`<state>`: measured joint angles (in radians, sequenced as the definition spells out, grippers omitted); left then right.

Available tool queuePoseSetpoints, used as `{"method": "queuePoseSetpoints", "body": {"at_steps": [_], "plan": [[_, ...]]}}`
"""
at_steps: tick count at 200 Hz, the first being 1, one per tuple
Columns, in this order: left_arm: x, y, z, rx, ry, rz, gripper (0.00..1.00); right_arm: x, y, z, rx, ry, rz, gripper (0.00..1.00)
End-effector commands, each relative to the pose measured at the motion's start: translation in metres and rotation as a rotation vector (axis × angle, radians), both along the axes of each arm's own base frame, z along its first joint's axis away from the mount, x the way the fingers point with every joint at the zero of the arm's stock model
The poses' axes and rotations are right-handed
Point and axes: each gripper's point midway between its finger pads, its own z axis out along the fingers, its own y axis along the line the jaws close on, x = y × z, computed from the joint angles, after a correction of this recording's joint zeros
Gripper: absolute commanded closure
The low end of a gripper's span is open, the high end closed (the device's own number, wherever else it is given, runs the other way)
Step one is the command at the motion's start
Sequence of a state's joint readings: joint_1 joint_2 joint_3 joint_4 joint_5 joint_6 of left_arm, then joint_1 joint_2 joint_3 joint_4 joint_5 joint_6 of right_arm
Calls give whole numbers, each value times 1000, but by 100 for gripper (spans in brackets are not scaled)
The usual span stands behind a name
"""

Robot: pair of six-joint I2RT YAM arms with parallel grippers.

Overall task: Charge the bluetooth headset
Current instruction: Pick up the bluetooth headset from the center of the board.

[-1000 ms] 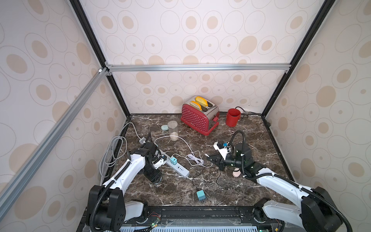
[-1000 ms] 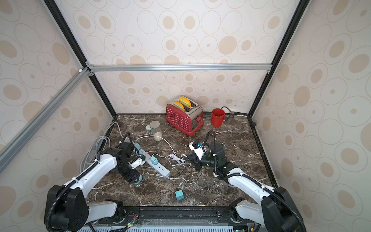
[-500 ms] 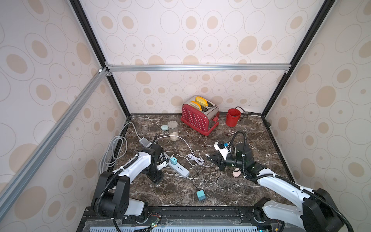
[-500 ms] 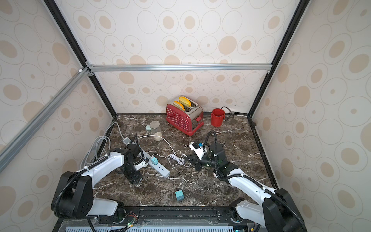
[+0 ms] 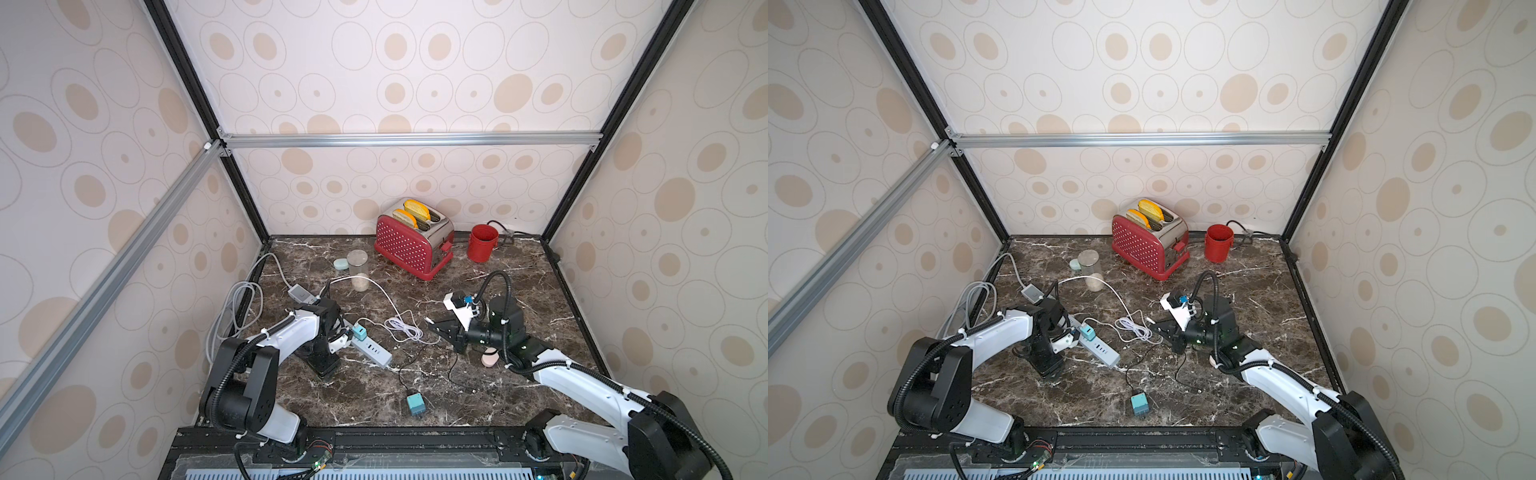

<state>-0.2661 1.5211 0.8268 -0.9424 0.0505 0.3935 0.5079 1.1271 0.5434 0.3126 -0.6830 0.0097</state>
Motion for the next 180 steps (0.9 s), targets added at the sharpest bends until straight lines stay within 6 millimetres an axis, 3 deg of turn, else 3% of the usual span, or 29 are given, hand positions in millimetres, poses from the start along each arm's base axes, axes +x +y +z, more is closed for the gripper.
{"method": "queuePoseSetpoints", "body": {"at_steps": [1,49,114,180], "plan": [[7,-7,4,-22,4,-20,39,-1,-4,0,-6,-23,-2,99],[5,-7,1,-20,31,-21,43,-2,-5,1,-8,-26,-3,99],[-4,-5,8,-28,6,-30,38,-1,-6,-1,-15,-28,-5,98],[-9,-6,7,-38,30,-40,44,-2,-6,0,-15,-34,-7,98]]}}
